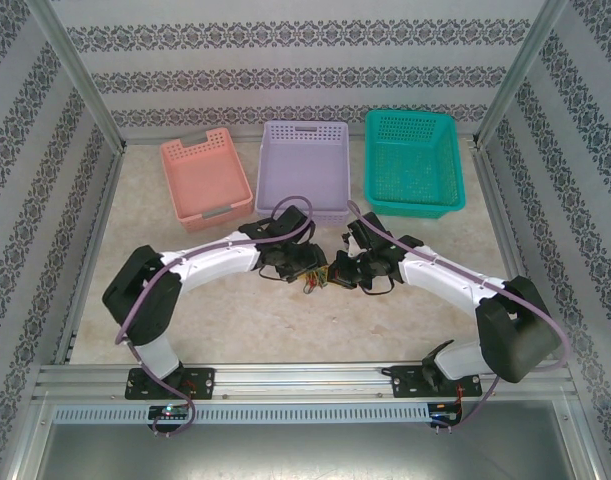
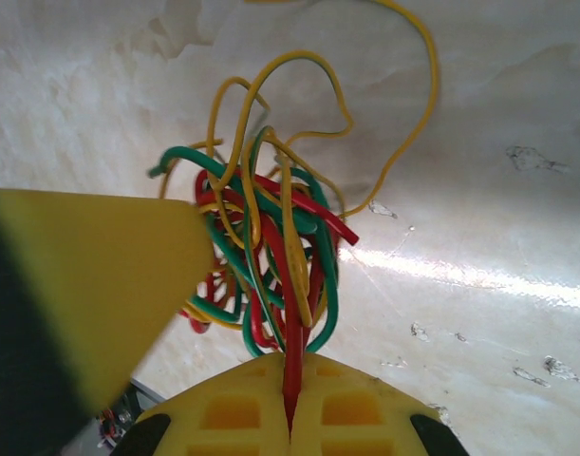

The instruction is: Untangle the cables

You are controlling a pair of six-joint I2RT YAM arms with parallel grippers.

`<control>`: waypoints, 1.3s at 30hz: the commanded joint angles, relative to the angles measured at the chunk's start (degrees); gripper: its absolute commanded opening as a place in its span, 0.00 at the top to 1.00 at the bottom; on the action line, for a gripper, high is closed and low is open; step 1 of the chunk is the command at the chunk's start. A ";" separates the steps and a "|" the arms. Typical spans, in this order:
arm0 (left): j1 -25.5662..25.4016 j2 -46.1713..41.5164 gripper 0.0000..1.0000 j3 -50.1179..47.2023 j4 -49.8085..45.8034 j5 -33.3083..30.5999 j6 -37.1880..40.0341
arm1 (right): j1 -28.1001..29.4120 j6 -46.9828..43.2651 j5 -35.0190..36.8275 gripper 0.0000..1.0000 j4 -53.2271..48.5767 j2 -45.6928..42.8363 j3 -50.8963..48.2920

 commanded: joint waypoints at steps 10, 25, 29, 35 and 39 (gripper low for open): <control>-1.81 -0.93 1.00 -2.84 -2.26 -6.63 3.74 | -2.37 1.39 -2.59 1.00 3.10 -6.62 -3.59; 6.89 -18.33 1.00 -15.91 -3.24 -12.64 6.17 | -15.02 0.35 -8.88 1.00 1.29 -6.30 -8.91; 7.38 -20.80 1.00 -16.06 -8.95 -17.86 6.44 | -17.71 -0.76 -5.05 1.00 -2.46 -6.66 -7.68; 8.17 -24.08 1.00 -17.39 -15.76 -23.21 7.36 | -24.13 -2.83 -3.35 1.00 -5.25 -8.39 -6.21; 8.44 -25.52 1.00 -19.19 -15.76 -23.39 6.49 | -24.49 -3.17 -4.76 1.00 -4.72 -6.98 -5.12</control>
